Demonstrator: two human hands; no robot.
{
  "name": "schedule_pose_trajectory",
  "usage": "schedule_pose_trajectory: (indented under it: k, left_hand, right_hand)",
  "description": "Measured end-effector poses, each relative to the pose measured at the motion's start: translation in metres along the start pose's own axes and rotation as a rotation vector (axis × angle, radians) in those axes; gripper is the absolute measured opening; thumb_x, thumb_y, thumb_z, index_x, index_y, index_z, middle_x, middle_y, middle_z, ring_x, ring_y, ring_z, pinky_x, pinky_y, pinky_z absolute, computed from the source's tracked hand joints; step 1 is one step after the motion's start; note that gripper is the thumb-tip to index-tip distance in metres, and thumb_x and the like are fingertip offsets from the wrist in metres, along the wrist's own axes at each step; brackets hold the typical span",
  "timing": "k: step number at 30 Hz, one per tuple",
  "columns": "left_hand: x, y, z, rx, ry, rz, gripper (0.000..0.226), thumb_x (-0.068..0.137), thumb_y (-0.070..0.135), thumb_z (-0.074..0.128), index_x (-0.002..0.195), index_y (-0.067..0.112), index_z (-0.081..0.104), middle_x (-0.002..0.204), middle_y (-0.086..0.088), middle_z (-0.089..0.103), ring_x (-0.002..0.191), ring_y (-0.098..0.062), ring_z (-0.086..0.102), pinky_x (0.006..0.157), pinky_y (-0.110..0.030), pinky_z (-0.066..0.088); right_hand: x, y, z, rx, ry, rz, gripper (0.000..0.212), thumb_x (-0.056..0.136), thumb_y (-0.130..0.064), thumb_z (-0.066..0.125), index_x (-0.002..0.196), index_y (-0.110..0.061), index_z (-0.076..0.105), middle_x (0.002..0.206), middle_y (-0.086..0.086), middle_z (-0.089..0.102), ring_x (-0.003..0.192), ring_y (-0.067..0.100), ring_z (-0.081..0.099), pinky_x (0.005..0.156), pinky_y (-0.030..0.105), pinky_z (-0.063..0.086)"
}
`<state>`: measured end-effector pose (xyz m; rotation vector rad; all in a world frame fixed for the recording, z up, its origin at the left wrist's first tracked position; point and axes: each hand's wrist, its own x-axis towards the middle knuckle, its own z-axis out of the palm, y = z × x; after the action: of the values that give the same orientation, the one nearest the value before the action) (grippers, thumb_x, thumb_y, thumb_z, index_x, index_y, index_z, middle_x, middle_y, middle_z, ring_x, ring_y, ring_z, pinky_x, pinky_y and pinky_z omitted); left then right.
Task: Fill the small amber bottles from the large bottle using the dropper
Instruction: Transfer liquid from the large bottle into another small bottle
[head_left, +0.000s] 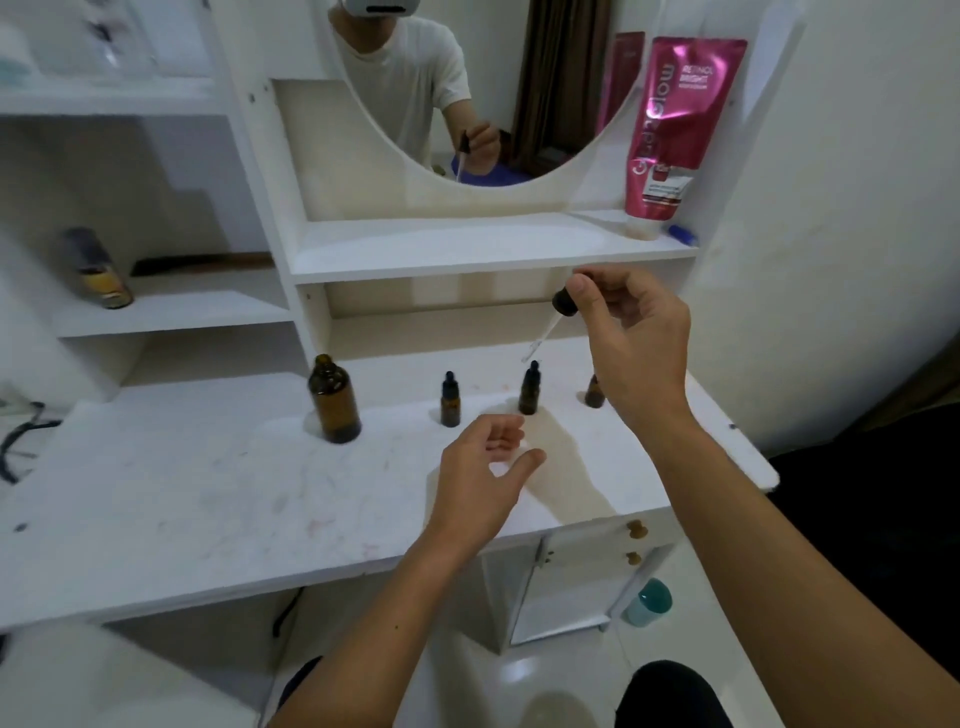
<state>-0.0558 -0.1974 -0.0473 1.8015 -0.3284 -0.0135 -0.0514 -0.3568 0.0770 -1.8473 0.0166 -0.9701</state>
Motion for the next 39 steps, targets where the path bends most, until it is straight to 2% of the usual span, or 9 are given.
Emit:
schedule_pose_trajectory:
  k: [3,8,11,15,18,22,27,32,39]
  left_hand:
    - [-0.011,-0.011,-0.047,0.048,0.103,-0.019,0.033,0.086,0.032,0.085,0.113,0.032,0.066,0.101,0.017,0.071,0.093,0.002,0.066,0.080,-0.012,0.055]
    - [-0.021,-0.026,-0.116,0.047,0.298,-0.067,0.032,0.084,0.029,0.086,0.109,0.029,0.066,0.099,0.011,0.071,0.087,-0.006,0.068,0.078,-0.017,0.057]
    - [-0.019,-0.033,-0.140,0.044,0.401,-0.107,0.041,0.084,0.032,0.086,0.117,0.027,0.062,0.112,0.010,0.070,0.098,-0.009,0.068,0.086,-0.021,0.056]
    - [-0.006,-0.037,-0.150,0.019,0.483,-0.144,0.054,0.082,0.027,0.089,0.124,0.026,0.054,0.126,0.009,0.061,0.114,-0.015,0.062,0.095,-0.021,0.051]
    - [0.005,-0.037,-0.152,0.005,0.491,-0.159,0.059,0.081,0.026,0.089,0.127,0.026,0.051,0.129,0.008,0.058,0.118,-0.017,0.060,0.102,-0.028,0.052]
    - [0.015,-0.039,-0.153,-0.017,0.458,-0.155,0.058,0.083,0.025,0.088,0.130,0.024,0.054,0.131,0.006,0.064,0.119,-0.017,0.062,0.107,-0.034,0.052]
    - [0.019,-0.039,-0.152,0.011,0.453,-0.141,0.053,0.085,0.023,0.086,0.129,0.020,0.058,0.125,0.005,0.069,0.110,-0.013,0.064,0.097,-0.020,0.049]
    - [0.019,-0.042,-0.152,0.039,0.461,-0.131,0.055,0.084,0.027,0.087,0.130,0.020,0.058,0.124,0.004,0.070,0.111,-0.014,0.067,0.103,-0.030,0.054]
    - [0.019,-0.044,-0.150,0.073,0.459,-0.123,0.054,0.086,0.029,0.084,0.132,0.024,0.056,0.126,0.009,0.066,0.110,-0.010,0.064,0.099,-0.021,0.050]
  right_hand:
    - [-0.007,-0.020,0.040,0.078,-0.074,-0.042,0.015,0.099,-0.024,0.073,0.109,-0.013,0.075,0.101,-0.003,0.076,0.097,0.013,0.073,0.091,0.030,0.059]
    - [-0.016,-0.054,0.102,0.181,-0.164,-0.059,0.016,0.098,-0.021,0.074,0.108,-0.009,0.075,0.099,-0.003,0.076,0.092,0.007,0.072,0.086,0.018,0.055]
    - [-0.017,-0.066,0.131,0.208,-0.209,-0.058,0.016,0.098,-0.022,0.074,0.108,-0.010,0.076,0.099,-0.003,0.077,0.092,0.008,0.073,0.085,0.017,0.055]
    - [-0.017,-0.070,0.155,0.210,-0.236,-0.040,0.014,0.098,-0.023,0.074,0.107,-0.013,0.076,0.099,-0.005,0.078,0.093,0.008,0.073,0.087,0.017,0.056]
    - [-0.017,-0.069,0.164,0.192,-0.260,-0.050,0.015,0.098,-0.024,0.074,0.108,-0.013,0.076,0.100,-0.004,0.077,0.093,0.007,0.072,0.086,0.016,0.056]
    - [-0.020,-0.064,0.172,0.149,-0.301,-0.079,0.015,0.098,-0.023,0.074,0.109,-0.012,0.076,0.101,-0.002,0.077,0.094,0.009,0.072,0.087,0.019,0.058]
    - [-0.029,-0.057,0.179,0.130,-0.386,-0.058,0.013,0.096,-0.020,0.075,0.107,-0.012,0.076,0.100,-0.001,0.076,0.092,0.005,0.070,0.085,0.013,0.055]
    - [-0.040,-0.041,0.188,0.059,-0.459,-0.023,0.017,0.094,-0.025,0.077,0.109,-0.016,0.077,0.099,-0.003,0.076,0.091,0.005,0.071,0.083,0.011,0.055]
    - [-0.053,-0.024,0.194,0.009,-0.497,-0.017,0.015,0.097,-0.024,0.074,0.108,-0.014,0.077,0.099,-0.003,0.076,0.089,0.009,0.071,0.086,0.022,0.059]
